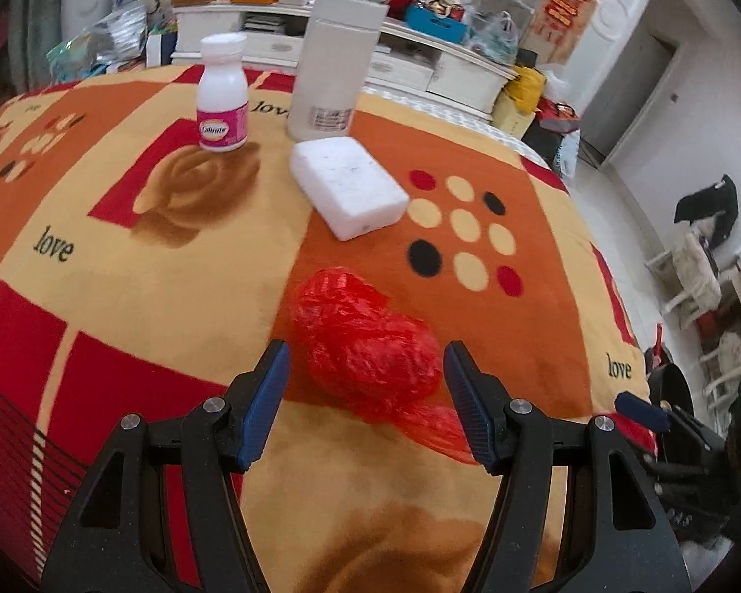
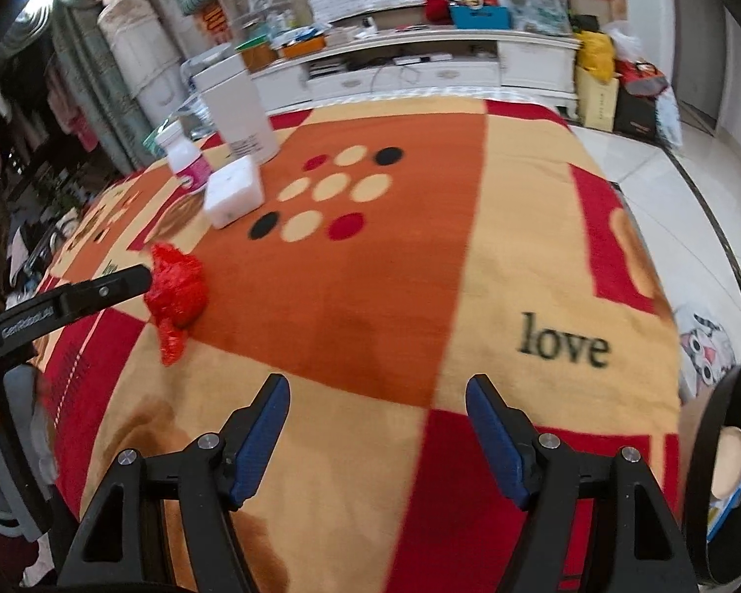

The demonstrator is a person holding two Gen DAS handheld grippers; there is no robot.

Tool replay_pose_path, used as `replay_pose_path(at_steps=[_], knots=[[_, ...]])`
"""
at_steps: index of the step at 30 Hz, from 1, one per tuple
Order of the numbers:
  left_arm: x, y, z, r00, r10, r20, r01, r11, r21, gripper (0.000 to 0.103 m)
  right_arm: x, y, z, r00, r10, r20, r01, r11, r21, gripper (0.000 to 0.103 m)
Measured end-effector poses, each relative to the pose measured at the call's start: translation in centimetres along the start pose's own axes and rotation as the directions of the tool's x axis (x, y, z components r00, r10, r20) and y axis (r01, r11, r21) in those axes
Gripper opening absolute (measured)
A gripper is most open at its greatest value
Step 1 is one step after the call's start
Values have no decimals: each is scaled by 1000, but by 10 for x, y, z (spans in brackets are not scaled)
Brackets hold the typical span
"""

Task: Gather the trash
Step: 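Grasp the red plastic bag with the left tool while the right tool grasps the white sponge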

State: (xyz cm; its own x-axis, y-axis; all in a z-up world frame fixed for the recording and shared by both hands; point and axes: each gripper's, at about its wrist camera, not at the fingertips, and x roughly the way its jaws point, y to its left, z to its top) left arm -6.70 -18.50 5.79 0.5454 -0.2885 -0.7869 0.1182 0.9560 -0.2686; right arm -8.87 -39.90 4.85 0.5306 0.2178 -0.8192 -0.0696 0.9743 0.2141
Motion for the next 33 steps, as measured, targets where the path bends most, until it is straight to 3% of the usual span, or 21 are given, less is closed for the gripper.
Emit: replay_pose_path(at_steps=[12, 14, 15, 21, 27, 33], knots=[[34, 3, 4, 999, -39, -21, 38, 998, -50, 63, 10, 12, 4, 1000, 16, -21, -17, 1000, -11, 72], [35, 4, 4, 998, -54, -18, 53, 998, -44, 58, 13, 14, 6, 999, 20, -25, -20, 1000, -14, 73], [34, 4, 4, 998, -66, -16, 66, 997, -41, 46, 15, 16, 7, 999, 23, -27, -23, 1000, -16, 73], [14, 19, 13, 997, -77, -4, 77, 997, -13, 39, 32, 31, 22, 998, 54, -38, -55, 998, -42, 73], [-8, 44, 20, 999, -37, 10, 37, 999, 0, 39, 55, 58, 58, 992, 123, -7, -123, 990, -67, 73], [-3, 65, 20, 1000, -21, -7, 20, 999, -32, 39, 93, 104, 108, 988, 156, 5, -153, 977, -148, 73]])
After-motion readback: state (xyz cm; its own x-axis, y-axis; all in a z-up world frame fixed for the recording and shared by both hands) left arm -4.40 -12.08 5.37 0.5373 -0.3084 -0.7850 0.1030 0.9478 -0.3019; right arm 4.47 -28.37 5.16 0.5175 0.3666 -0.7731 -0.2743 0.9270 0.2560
